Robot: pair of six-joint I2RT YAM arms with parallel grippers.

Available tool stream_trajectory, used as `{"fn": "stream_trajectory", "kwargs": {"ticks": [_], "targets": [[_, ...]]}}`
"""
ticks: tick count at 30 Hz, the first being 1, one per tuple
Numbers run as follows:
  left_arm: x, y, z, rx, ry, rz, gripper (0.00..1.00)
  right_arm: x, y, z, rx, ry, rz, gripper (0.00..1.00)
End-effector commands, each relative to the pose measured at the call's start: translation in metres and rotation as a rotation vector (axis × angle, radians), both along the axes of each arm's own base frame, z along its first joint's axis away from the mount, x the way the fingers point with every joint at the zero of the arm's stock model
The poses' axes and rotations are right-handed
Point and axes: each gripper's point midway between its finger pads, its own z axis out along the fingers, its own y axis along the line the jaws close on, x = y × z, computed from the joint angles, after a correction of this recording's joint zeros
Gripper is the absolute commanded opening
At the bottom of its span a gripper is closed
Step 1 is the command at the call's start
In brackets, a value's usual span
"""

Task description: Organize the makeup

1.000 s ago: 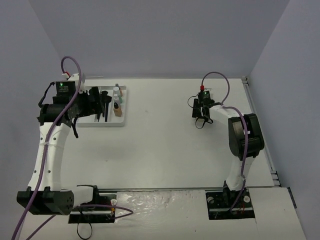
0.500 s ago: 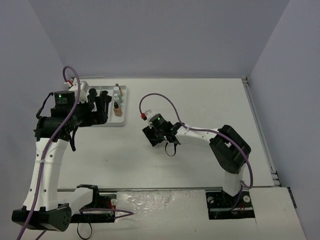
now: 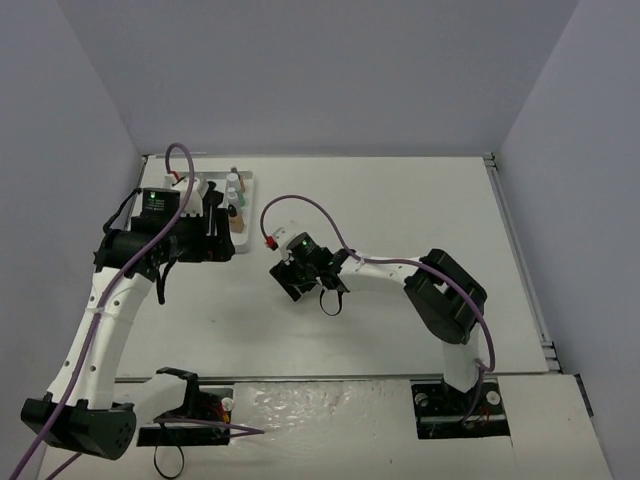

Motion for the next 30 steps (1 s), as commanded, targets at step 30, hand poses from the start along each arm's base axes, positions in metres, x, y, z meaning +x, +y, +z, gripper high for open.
{"fn": "stream_trajectory", "kwargs": {"ticks": [30], "targets": [[0.048, -0.174, -0.117, 0.180, 0.154, -0.313, 0.97, -0.023, -0.236, 0.213, 0.342, -0.482, -0.744, 1.00]]}}
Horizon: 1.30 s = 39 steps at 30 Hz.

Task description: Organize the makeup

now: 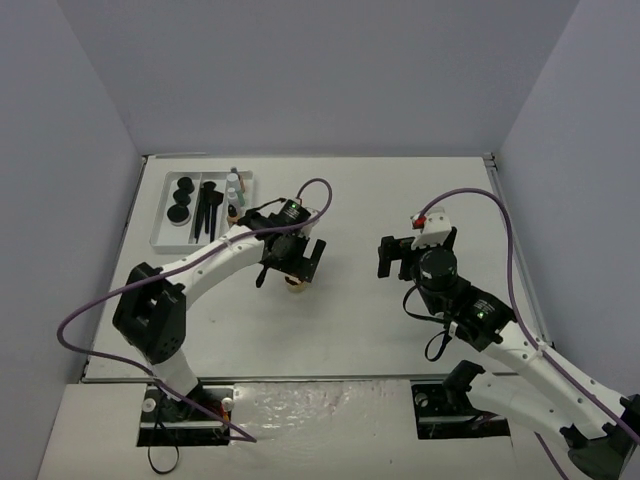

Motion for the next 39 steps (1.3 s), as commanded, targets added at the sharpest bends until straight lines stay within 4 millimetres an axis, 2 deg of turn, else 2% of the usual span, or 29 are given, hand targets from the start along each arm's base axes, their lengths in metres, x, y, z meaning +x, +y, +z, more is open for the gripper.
{"fn": "stream_trajectory", "kwargs": {"ticks": [1, 4, 5, 9, 18, 20, 22, 25, 27, 28, 33, 36, 39], "targets": [[0.022, -0.028, 0.014, -0.030, -0.080, -0.007, 0.97, 0.003, -0.014, 0.005, 0.019, -0.011, -0.082, 1.00], [0.022, -0.032, -0.007, 0.000, -0.034, -0.003, 0.96, 0.004, -0.014, 0.008, 0.031, -0.014, -0.086, 1.00], [0.022, -0.033, -0.006, -0.003, -0.036, 0.000, 0.94, 0.004, -0.013, 0.008, 0.032, -0.014, -0.081, 1.00], [0.021, -0.029, -0.027, 0.049, 0.009, 0.016, 0.87, 0.005, -0.012, 0.010, 0.037, -0.014, -0.074, 1.00], [0.027, -0.023, -0.044, 0.092, -0.006, 0.055, 0.74, 0.006, -0.009, 0.008, 0.038, -0.003, -0.060, 1.00], [0.029, -0.024, -0.045, 0.087, -0.013, 0.056, 0.66, 0.006, -0.008, 0.007, 0.040, -0.001, -0.056, 1.00], [0.029, -0.023, -0.047, 0.092, -0.010, 0.058, 0.47, 0.006, -0.007, 0.007, 0.041, 0.000, -0.053, 1.00], [0.027, -0.021, -0.045, 0.092, -0.007, 0.065, 0.25, 0.006, -0.007, 0.008, 0.048, -0.004, -0.050, 1.00], [0.024, -0.019, -0.036, 0.080, -0.021, 0.073, 0.10, 0.006, -0.008, 0.010, 0.050, -0.009, -0.053, 1.00], [0.024, -0.017, -0.028, 0.069, -0.037, 0.079, 0.05, 0.006, -0.008, 0.011, 0.053, -0.012, -0.054, 1.00], [0.023, 0.011, 0.021, 0.058, -0.098, 0.132, 0.02, 0.007, -0.006, 0.017, 0.066, -0.017, -0.048, 1.00], [0.033, 0.045, 0.062, 0.033, -0.164, 0.201, 0.02, 0.009, -0.002, 0.021, 0.073, -0.018, -0.034, 1.00], [0.050, 0.097, 0.100, 0.013, -0.226, 0.309, 0.01, 0.011, 0.003, 0.028, 0.076, -0.023, -0.015, 1.00]]}}
